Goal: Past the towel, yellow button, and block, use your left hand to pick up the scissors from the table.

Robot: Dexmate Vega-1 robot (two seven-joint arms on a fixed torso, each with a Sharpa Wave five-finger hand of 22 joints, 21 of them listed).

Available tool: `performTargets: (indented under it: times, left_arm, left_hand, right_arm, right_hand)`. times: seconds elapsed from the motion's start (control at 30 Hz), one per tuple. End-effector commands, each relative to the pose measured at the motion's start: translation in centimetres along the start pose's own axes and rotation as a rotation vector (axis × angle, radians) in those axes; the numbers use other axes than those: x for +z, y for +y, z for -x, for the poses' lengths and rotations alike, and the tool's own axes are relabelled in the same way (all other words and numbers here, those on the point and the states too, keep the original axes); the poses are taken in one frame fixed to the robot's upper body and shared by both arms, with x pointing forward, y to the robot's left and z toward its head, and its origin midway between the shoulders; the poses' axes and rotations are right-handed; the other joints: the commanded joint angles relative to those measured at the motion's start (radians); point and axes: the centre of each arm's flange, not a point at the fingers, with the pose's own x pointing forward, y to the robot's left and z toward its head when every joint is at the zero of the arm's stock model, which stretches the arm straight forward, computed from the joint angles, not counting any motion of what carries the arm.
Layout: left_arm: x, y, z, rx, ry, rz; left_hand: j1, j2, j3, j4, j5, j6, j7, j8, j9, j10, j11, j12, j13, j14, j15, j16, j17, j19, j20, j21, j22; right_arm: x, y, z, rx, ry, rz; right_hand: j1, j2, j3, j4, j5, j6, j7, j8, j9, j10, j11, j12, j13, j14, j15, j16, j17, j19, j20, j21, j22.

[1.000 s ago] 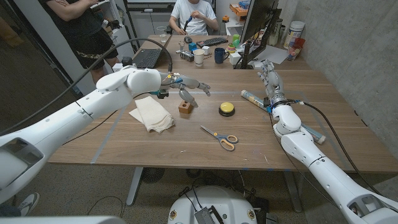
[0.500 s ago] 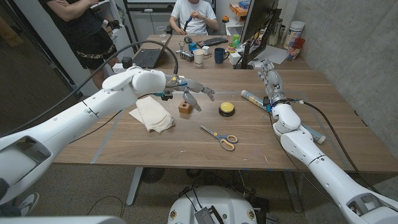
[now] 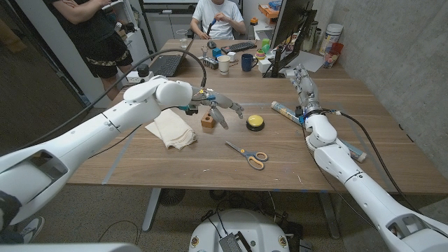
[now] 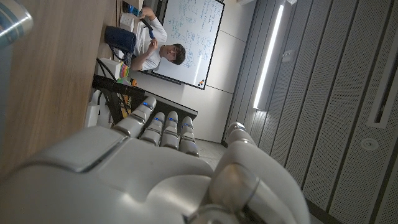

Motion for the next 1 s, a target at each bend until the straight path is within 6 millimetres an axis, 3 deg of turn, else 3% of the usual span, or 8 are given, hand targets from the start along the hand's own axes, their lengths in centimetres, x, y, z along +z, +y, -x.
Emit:
performTargets:
  times: [0.03,0.2,0.7,1.0]
  left_arm:
    - [1.6,-0.8,-1.4,-0.038,-0.032,-0.022]
    - [3.1,-1.1,-1.6,-0.053,-0.058,-0.035]
    - [4.2,-2.3,-2.1,-0.09,-0.061,-0.021]
    - [6.0,-2.4,-1.7,-0.088,-0.073,-0.053]
  left_hand:
    - [0.013,0.002,-0.007,0.004,-0.007,0.001,0.009,0.006,0.005,0.002,0.003,0.007,0.002,-0.009,0.003,0.003,0.002,-0.008,-0.001,-0.002,0.002]
    - [0.012,0.003,-0.01,0.007,-0.008,0.001,0.012,0.008,0.007,0.003,0.003,0.008,0.002,-0.013,0.004,0.003,0.003,-0.008,0.0,-0.003,0.002]
    - [0.013,0.006,-0.016,0.012,-0.01,0.004,0.017,0.017,0.011,-0.003,0.009,0.007,0.004,-0.02,0.011,0.004,0.006,-0.014,0.0,-0.006,0.003]
    - [0.016,0.01,-0.018,0.013,-0.01,0.008,0.02,0.022,0.013,-0.003,0.009,0.009,0.006,-0.022,0.014,0.005,0.008,-0.015,0.001,-0.007,0.003]
  right_arm:
    - [0.9,0.5,-1.5,0.012,-0.028,0.002]
    - [0.7,-0.1,-1.5,-0.005,-0.017,0.007]
    - [1.1,-0.4,-1.1,-0.006,-0.016,0.009]
    - [1.5,0.2,-1.1,0.003,-0.015,0.022]
  right_hand:
    - [-0.006,0.003,0.002,-0.007,0.004,0.004,-0.001,0.002,0.003,0.003,0.001,0.0,0.004,0.004,0.001,-0.001,0.002,0.002,-0.028,0.003,0.004]
    - [-0.007,0.004,0.002,-0.007,0.004,0.005,-0.001,0.002,0.003,0.006,0.005,0.002,0.004,0.007,0.0,0.0,0.003,0.002,-0.028,0.003,0.004]
    - [-0.009,0.004,0.002,-0.008,0.004,0.01,-0.001,0.003,0.003,0.01,0.006,0.002,0.004,0.012,0.0,0.001,0.003,0.006,-0.028,0.005,0.004]
    - [-0.01,0.004,0.002,-0.01,0.003,0.012,-0.001,0.003,0.003,0.011,0.005,0.002,0.004,0.013,-0.001,0.001,0.003,0.007,-0.028,0.005,0.004]
